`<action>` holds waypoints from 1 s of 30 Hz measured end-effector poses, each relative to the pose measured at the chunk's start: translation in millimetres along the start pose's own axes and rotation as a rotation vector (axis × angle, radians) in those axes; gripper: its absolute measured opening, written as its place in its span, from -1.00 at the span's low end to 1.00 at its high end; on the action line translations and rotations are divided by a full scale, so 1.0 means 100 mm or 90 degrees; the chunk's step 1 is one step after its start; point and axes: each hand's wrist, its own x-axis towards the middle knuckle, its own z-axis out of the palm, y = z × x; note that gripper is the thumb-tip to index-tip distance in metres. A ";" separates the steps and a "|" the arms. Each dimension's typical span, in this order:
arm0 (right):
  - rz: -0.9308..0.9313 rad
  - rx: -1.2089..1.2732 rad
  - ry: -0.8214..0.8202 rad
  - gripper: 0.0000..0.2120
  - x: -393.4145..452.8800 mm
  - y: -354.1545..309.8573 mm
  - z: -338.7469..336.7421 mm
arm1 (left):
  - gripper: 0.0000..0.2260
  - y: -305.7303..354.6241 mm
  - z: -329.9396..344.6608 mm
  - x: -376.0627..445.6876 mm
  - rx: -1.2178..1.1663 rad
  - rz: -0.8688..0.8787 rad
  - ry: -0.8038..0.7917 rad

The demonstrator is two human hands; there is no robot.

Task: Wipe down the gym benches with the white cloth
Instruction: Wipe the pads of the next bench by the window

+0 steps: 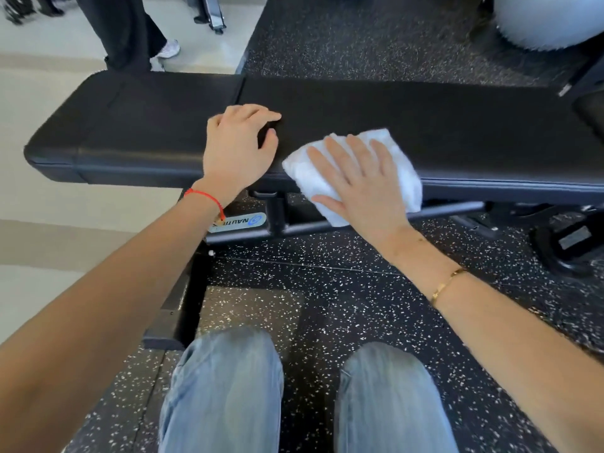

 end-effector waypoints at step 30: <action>0.042 0.047 0.055 -0.35 -0.14 0.12 0.10 | -0.66 0.02 0.03 -0.06 0.024 0.020 0.022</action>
